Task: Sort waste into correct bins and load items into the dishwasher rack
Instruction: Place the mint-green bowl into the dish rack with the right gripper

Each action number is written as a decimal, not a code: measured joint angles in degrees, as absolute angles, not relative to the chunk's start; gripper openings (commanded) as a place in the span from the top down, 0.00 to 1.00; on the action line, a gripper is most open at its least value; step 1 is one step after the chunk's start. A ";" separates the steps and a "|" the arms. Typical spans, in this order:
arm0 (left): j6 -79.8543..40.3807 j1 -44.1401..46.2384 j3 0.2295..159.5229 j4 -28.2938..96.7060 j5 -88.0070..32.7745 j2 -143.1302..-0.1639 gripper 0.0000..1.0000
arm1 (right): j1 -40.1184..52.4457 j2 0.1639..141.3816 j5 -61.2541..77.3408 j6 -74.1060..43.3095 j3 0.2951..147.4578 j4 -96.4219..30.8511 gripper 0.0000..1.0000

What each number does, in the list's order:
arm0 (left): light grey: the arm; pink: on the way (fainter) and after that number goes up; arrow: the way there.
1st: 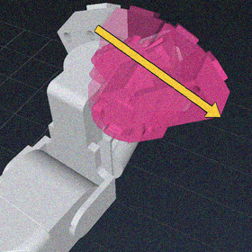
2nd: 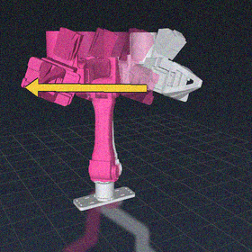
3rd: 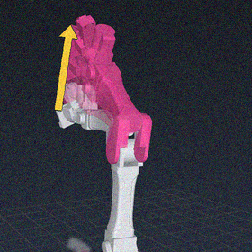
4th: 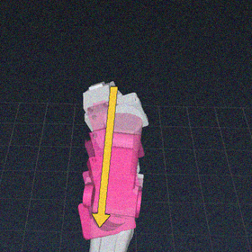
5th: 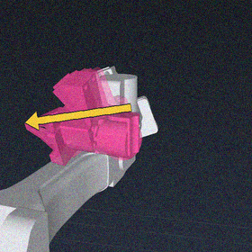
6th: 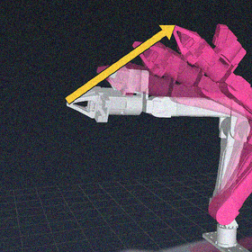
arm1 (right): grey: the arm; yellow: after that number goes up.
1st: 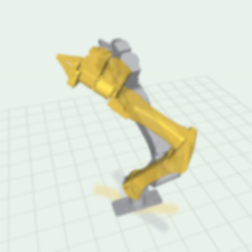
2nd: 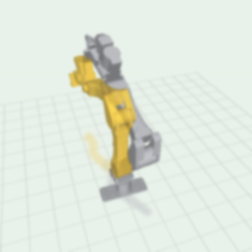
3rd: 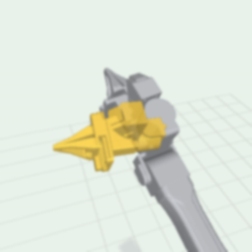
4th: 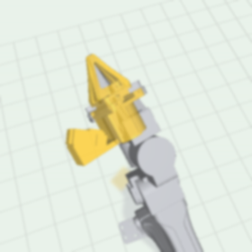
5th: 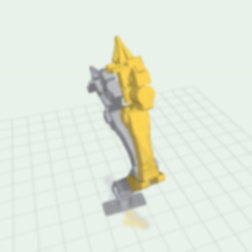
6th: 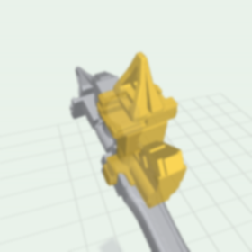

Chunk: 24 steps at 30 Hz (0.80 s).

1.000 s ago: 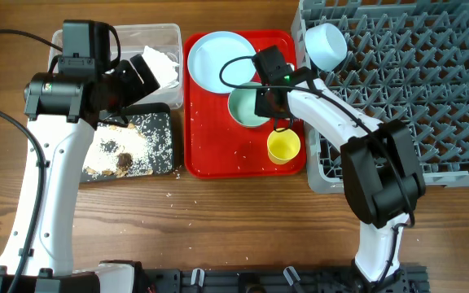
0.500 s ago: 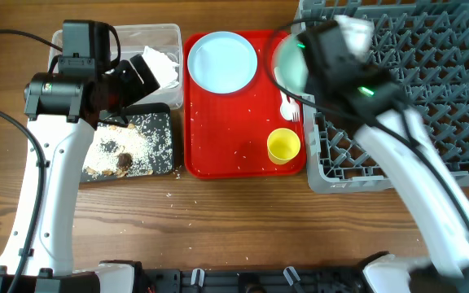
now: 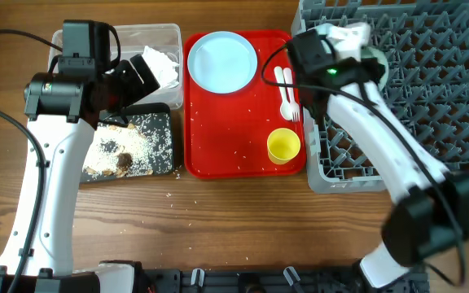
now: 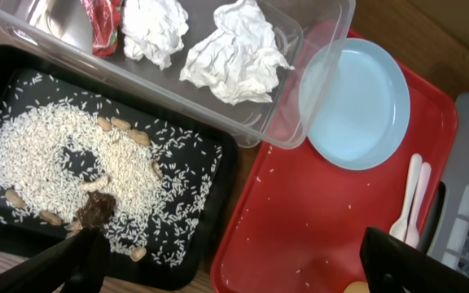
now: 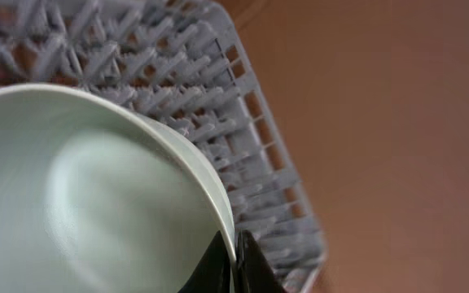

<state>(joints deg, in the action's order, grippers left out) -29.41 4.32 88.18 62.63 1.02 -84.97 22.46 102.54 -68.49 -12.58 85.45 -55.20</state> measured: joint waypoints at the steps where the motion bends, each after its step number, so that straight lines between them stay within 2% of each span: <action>1: -29.41 4.32 88.18 62.57 1.02 -84.97 0.00 | 22.46 104.81 -69.43 -8.95 85.36 -54.33 0.96; 6: -29.41 4.32 88.18 62.63 1.02 -84.97 0.00 | 22.44 109.49 -71.24 -1.93 85.10 -53.15 0.96; 24: -29.41 4.32 88.18 62.61 1.02 -84.97 0.00 | 22.02 109.67 -68.93 6.61 85.08 -45.21 0.96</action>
<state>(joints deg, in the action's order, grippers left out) -29.41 4.32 88.18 62.61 1.02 -84.97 22.02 109.67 -68.93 6.61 85.08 -45.21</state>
